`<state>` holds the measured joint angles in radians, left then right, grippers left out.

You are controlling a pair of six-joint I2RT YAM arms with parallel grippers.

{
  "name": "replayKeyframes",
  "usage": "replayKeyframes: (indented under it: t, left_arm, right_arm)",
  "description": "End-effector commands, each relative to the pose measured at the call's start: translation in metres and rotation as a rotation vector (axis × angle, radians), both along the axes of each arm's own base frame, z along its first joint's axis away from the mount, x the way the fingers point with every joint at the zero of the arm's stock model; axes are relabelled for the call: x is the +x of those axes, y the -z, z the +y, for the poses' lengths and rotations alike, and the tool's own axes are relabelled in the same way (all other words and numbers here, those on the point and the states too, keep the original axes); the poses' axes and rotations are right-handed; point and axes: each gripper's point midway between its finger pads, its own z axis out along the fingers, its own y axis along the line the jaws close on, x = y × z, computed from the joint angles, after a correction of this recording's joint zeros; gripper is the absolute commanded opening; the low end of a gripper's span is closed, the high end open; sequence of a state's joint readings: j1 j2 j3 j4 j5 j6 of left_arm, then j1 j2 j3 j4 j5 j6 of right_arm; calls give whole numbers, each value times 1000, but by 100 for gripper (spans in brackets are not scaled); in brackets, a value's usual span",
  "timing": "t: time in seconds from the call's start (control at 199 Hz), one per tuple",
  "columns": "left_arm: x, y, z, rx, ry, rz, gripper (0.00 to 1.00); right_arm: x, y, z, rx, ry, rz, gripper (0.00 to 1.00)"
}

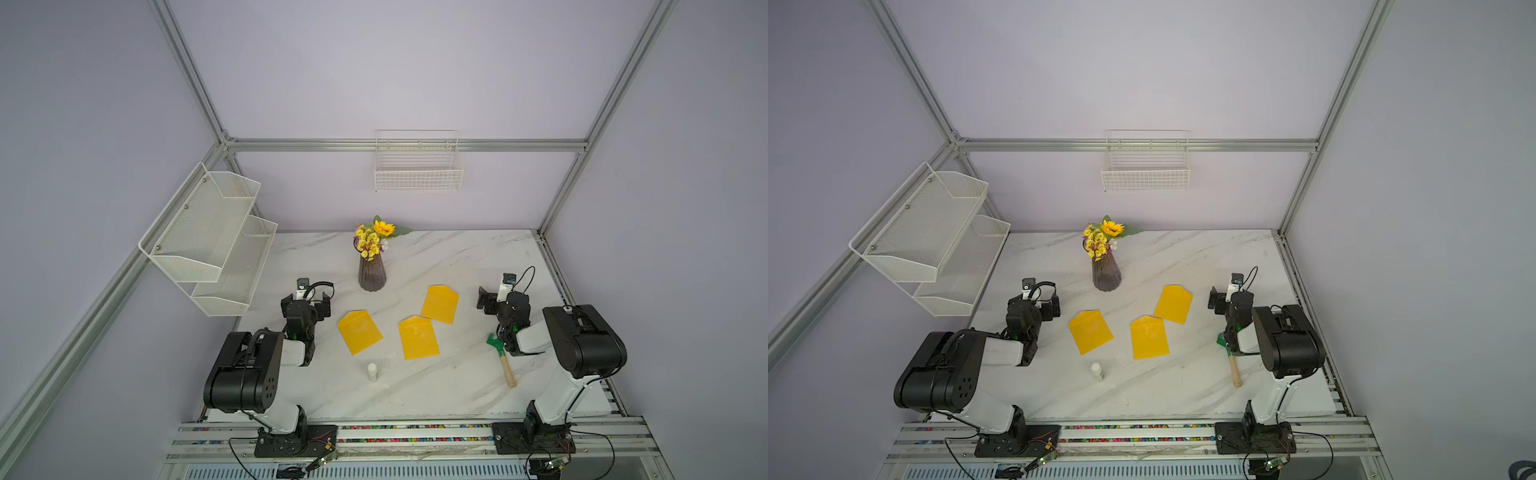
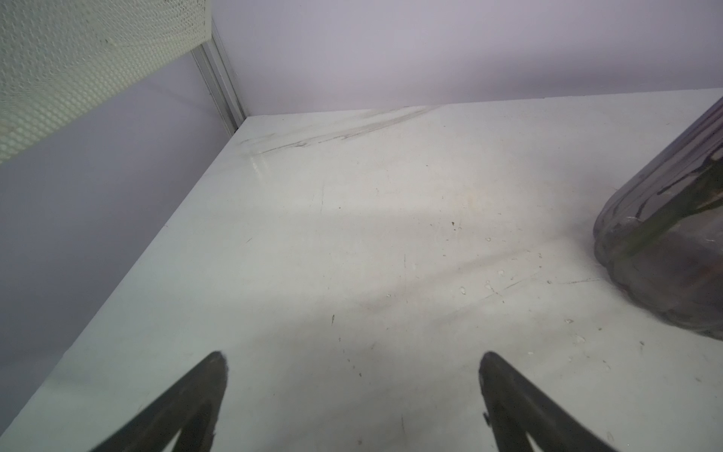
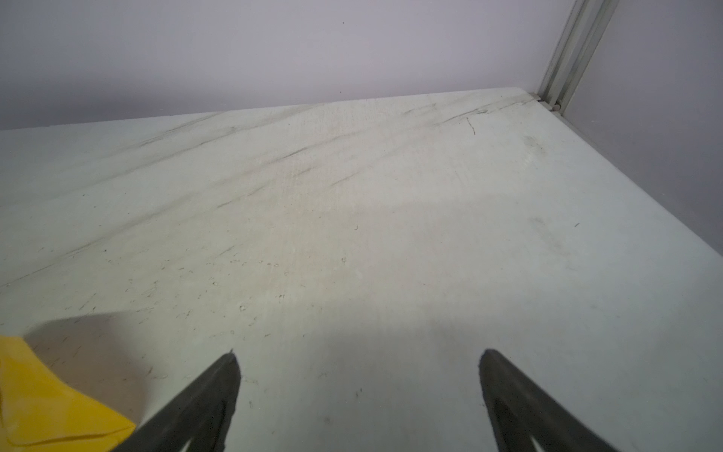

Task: Seal the envelope with a glue stick
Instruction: Pick up the glue stick from the center of the board.

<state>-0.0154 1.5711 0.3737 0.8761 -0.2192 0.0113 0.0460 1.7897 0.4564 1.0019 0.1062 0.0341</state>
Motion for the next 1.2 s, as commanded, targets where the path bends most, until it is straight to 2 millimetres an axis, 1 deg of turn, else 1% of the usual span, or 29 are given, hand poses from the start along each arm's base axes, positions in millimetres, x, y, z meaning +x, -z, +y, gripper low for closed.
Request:
replayKeyframes:
  t: [0.0, 0.426, 0.516, 0.918, 1.013, 1.103, 1.198]
  left_arm:
    - [6, -18, 0, -16, 0, -71, 100]
    - [6, -18, 0, -15, 0, -70, 100]
    - [6, -18, 0, -15, 0, -70, 100]
    - [6, -19, 1, -18, -3, -72, 100]
    - [6, -20, 2, -11, -9, -79, 100]
    - [3, -27, 3, -7, -18, -81, 100]
    - [-2, -41, -1, 16, -15, -93, 100]
  right_arm:
    - [2, -6, 1, -13, -18, -14, 97]
    - [2, -6, 1, -10, -19, -12, 97]
    - [3, -4, -4, 0, 14, -6, 97]
    - [3, -4, -5, -1, 19, -5, 97]
    - [4, -9, -11, -10, 55, -7, 97]
    - [7, -23, -15, -12, 81, 11, 97]
    - [8, -37, -14, -16, 86, 24, 97]
